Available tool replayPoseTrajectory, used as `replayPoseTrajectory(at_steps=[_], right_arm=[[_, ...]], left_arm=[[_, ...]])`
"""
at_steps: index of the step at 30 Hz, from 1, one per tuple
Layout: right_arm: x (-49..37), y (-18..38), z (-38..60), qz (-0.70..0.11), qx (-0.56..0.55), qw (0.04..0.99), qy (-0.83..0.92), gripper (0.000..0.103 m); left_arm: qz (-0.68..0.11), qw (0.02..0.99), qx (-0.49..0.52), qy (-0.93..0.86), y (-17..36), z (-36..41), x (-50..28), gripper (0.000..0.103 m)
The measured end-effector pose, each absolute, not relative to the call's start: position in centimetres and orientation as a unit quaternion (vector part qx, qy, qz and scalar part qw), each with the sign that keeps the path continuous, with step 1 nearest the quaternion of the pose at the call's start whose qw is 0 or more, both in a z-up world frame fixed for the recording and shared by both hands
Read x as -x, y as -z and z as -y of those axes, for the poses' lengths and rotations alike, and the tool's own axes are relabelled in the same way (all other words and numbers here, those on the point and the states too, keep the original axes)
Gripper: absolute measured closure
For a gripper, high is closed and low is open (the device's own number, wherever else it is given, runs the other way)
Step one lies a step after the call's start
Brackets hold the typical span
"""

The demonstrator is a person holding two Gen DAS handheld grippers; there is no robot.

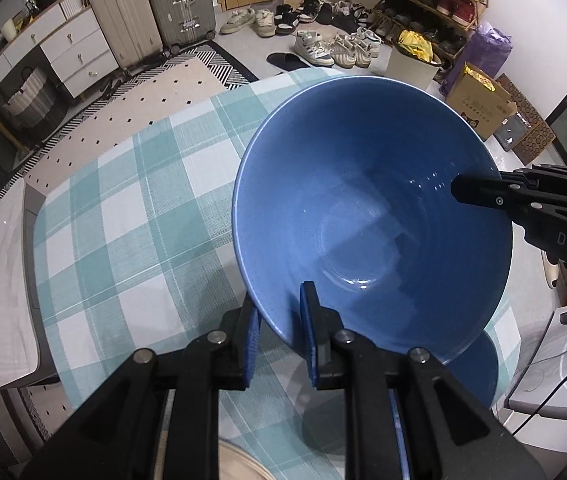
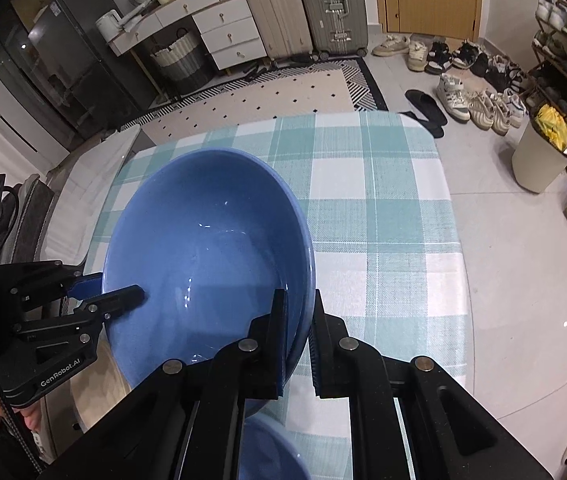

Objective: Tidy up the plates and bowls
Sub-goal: 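Carry the held blue bowl over the other blue bowl with both tools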

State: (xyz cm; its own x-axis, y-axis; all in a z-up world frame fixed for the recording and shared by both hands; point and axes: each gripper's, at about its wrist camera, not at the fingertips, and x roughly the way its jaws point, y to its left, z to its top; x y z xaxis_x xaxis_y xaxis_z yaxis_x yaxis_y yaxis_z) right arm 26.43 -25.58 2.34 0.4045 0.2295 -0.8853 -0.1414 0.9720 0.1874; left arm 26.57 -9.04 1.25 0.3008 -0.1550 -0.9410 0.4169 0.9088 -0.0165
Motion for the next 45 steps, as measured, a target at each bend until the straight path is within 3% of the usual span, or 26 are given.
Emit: replayPoseTrajectory(at_steps=[24,45], right_arm=[[-13.7,-5.3,24.7,-0.517,-0.033,0.851,-0.091,0.093],[-9.2,0.6,25.4,-0.526,-0.070,0.844,-0.073,0.093]], left_arm=[[-0.551,0.799,-0.126,0.204,-3.3,9.1,-15.8,0.084],[-0.534,0.809,-0.143,0.200,1.9,9.6,-10.6,0.082]])
